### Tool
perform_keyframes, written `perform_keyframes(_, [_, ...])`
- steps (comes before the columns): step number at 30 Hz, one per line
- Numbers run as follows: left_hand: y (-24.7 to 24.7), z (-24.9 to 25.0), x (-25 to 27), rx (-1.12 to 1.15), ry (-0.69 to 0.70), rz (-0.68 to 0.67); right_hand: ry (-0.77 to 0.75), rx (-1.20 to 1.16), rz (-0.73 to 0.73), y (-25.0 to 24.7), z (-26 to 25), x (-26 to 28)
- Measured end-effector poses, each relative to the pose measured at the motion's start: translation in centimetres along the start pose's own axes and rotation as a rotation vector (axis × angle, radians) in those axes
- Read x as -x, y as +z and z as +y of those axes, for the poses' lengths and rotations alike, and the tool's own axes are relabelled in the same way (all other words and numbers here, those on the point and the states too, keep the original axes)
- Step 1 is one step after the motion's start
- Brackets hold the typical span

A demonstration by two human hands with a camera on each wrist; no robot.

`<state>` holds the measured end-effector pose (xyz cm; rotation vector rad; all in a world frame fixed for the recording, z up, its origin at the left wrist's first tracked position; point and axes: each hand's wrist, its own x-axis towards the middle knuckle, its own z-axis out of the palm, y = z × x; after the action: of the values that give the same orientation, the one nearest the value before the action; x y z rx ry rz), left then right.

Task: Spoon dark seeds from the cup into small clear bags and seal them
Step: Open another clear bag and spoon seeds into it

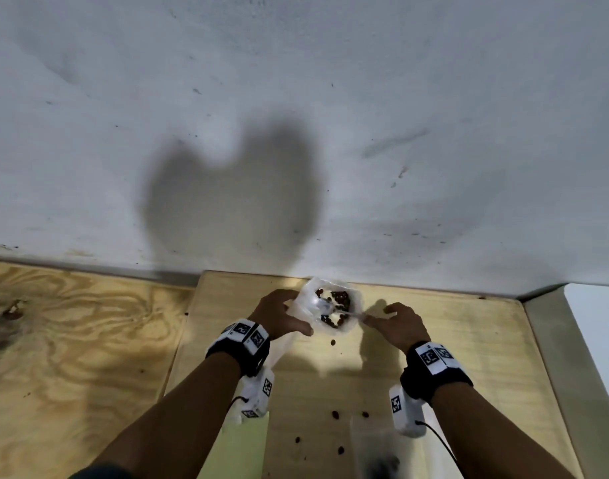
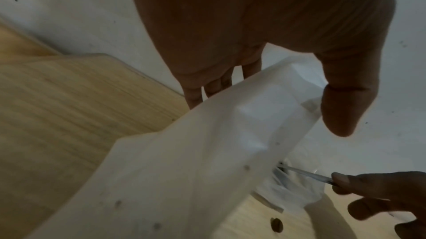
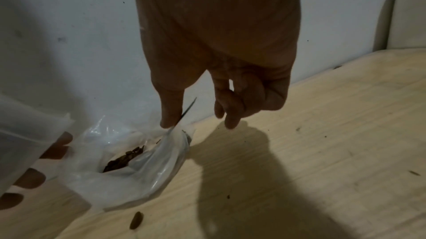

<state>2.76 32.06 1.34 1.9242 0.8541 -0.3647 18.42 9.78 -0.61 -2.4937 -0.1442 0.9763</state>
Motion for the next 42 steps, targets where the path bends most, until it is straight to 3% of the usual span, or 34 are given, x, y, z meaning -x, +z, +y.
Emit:
perform_keyframes(5, [0.3,0.8,-1.1,-0.080,0.017,-0.091,-0.093,-0.015,-0.019,0.2,-0.5,-0.7])
perform_keyframes(11, [0.3,0.5,-0.9,0.003,0.067,0.011,-0.401,-0.375,0.221,0.8,-1.2,0.0])
perform_keyframes(18, [0.9,-0.2,-0.9,-0.046,0.159,0.073,-0.610,-0.040,0.326,2.9,-2.1,1.2])
perform_keyframes(22, [0.9,-0.2,-0.8,-0.006,0.155,0.105,-0.617,-0.008,0.242,3.3,-1.5,1.7])
perform_keyframes(29, [1.3,-0.4,-0.7,0.040,0.136,0.066,-0.547,-0.021,0.381,3.5,-0.9,2.2])
perform_keyframes(34, [1.5,-0.5,-0.9,0.040,0.116,0.097,-0.534,-0.023,0.297,4.2,-0.8,2.7])
perform_keyframes(39, [1.5,-0.6,-1.0,0.036,0.101,0.132,-0.552,-0.097,0.447,2.5,-0.3,2.9])
perform_keyframes(42, [1.8,-0.5,-0.9,0.040,0.101,0.153,-0.616,0.040,0.523,1.7,-0.7,3.1])
